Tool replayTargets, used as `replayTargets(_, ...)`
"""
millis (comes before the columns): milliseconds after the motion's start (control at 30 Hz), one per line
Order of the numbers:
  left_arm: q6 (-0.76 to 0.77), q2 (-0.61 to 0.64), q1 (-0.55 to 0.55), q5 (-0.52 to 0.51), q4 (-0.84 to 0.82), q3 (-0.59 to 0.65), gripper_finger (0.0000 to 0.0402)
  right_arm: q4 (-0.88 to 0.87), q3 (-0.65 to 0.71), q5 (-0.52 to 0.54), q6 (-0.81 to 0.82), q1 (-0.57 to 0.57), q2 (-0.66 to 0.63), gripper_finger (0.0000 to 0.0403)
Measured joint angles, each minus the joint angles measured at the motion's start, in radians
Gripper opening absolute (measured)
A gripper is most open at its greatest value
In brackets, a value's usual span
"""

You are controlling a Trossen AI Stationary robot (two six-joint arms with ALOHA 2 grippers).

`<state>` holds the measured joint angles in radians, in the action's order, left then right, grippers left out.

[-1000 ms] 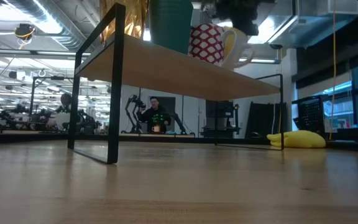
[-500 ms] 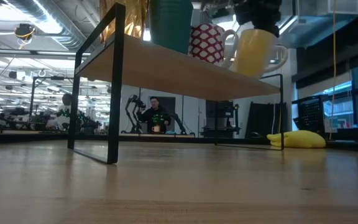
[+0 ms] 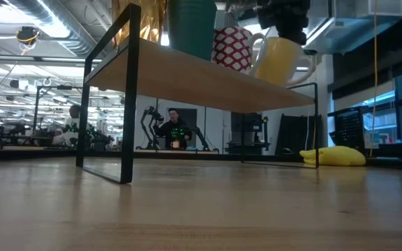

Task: Stack small to large cups/mugs on shelf
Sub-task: Put the yellow mug on the shelf

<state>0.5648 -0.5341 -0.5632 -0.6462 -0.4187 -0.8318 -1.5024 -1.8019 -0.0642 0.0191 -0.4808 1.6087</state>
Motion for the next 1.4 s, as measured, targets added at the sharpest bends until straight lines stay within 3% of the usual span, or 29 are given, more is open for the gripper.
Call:
replayTargets(567, 0.002, 0.0, 0.0, 0.0, 0.0, 0.0, 0.0, 0.016, -0.08, -0.028, -0.025, 0.0, 0.046, 0.0014)
replayTargets(1267, 0.001, 0.0, 0.0, 0.0, 0.0, 0.0, 0.0, -0.018, -0.086, -0.032, -0.054, -0.004, 0.115, 0.0015)
replayTargets(1400, -0.007, 0.0, 0.0, 0.0, 0.0, 0.0, 0.0, -0.011, -0.085, -0.039, -0.053, -0.008, 0.117, 0.0031)
